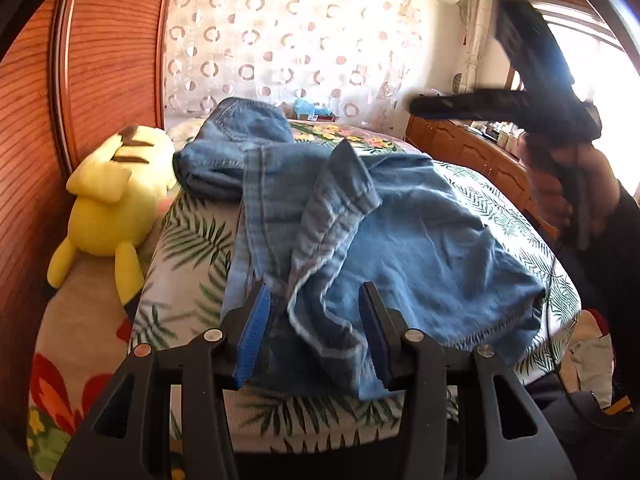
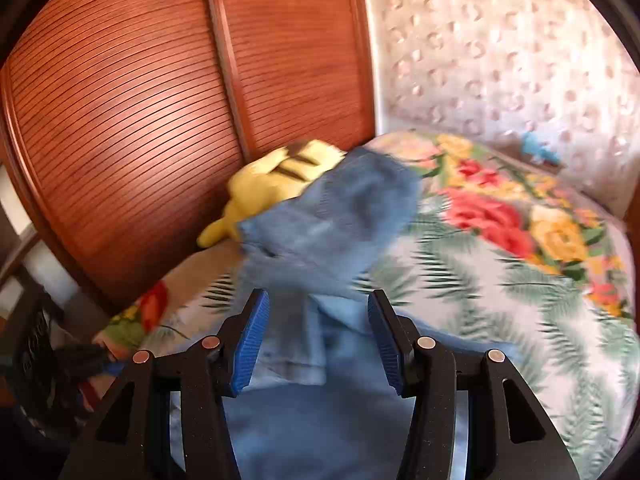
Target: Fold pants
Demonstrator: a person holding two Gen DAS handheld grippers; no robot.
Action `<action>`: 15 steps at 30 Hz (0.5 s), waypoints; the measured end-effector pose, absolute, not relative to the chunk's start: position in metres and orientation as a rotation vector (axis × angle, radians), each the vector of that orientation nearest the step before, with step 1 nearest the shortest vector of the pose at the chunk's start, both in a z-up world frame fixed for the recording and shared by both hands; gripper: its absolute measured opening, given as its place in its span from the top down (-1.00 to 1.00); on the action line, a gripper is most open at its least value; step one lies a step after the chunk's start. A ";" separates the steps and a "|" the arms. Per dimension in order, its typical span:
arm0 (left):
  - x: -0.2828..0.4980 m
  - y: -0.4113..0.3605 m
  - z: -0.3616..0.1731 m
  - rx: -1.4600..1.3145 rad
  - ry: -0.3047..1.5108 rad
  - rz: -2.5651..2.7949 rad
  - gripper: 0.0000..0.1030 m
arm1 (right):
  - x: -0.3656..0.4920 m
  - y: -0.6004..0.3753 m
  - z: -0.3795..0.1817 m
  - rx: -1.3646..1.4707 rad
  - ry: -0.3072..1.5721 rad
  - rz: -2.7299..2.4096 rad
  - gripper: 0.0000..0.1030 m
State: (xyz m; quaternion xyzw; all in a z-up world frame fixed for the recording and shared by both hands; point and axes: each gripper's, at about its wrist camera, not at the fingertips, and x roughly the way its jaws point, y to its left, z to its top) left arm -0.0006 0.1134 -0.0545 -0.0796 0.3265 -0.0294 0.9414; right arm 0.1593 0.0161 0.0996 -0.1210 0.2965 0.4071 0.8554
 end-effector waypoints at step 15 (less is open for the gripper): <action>0.048 0.109 -0.071 0.023 0.716 0.048 0.09 | 0.160 -0.127 0.032 -0.182 0.741 0.634 -0.03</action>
